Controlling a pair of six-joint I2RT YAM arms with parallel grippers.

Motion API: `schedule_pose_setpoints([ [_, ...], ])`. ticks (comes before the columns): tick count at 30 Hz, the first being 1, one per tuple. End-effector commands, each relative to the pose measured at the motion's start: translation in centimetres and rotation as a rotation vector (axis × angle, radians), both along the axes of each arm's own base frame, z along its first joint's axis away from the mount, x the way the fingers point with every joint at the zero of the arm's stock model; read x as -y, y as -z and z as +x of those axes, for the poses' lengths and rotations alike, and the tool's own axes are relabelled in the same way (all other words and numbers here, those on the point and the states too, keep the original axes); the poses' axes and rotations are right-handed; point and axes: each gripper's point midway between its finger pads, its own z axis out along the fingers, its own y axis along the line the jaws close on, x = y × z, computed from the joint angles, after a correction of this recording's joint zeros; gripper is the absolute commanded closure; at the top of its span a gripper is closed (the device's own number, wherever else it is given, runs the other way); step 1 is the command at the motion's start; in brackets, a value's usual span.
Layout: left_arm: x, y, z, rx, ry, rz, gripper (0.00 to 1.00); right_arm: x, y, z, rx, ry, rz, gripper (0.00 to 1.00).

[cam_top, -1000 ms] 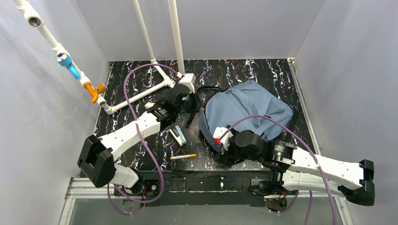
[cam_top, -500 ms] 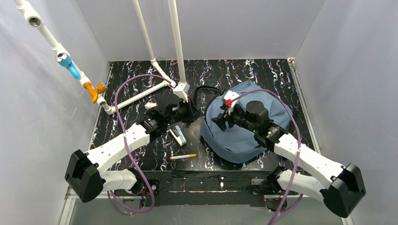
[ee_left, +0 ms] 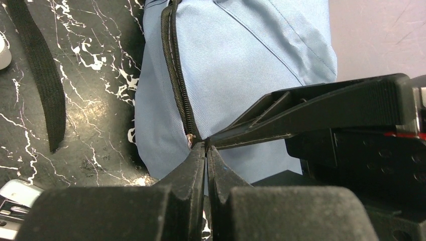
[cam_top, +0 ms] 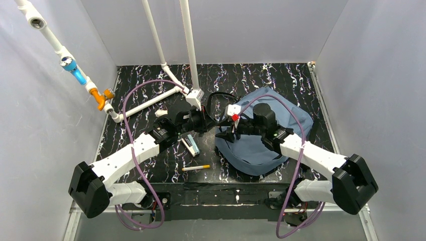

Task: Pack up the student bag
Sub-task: Zip the student bag at the center of the board.

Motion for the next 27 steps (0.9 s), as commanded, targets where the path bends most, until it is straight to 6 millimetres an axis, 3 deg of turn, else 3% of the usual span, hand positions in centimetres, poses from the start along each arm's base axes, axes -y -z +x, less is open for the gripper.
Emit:
schedule_pose_setpoints([
  [1, 0.4, -4.1, -0.6, 0.105, 0.052, -0.096, 1.0, -1.4, -3.3, 1.1, 0.087, -0.034, 0.084, 0.45],
  [8, 0.4, -4.0, -0.8, 0.106, 0.06, -0.097, 1.0, -0.5, -2.3, 2.8, 0.078, 0.061, 0.059, 0.45],
  [17, 0.7, -4.1, -1.2, 0.1, 0.083, -0.108, 1.0, -0.8, -2.1, 3.0, 0.063, 0.061, 0.063, 0.47],
  [20, 0.8, -4.3, -1.2, 0.101, 0.083, -0.11, 1.0, -1.4, -1.8, 2.8, 0.025, 0.029, 0.065, 0.64],
  [21, 0.7, -4.2, -1.1, 0.1, 0.08, -0.11, 1.0, -1.6, -1.7, 2.7, 0.012, 0.021, 0.07, 0.75],
  [22, 0.5, -4.2, -1.0, 0.097, 0.063, -0.11, 1.0, -1.8, -1.8, 2.7, -0.003, 0.017, 0.08, 0.93],
  [23, 0.2, -4.2, -1.0, 0.095, 0.045, -0.113, 1.0, -1.9, -1.8, 3.0, -0.028, 0.036, 0.087, 0.99],
  [24, -0.3, -4.1, -0.7, 0.087, 0.004, -0.106, 0.94, -2.0, -1.9, 3.4, -0.061, 0.066, 0.095, 0.99],
  [27, -2.5, -3.5, -1.0, 0.065, -0.111, -0.134, 0.37, -1.8, -2.4, 4.9, -0.157, 0.183, 0.111, 0.99],
])
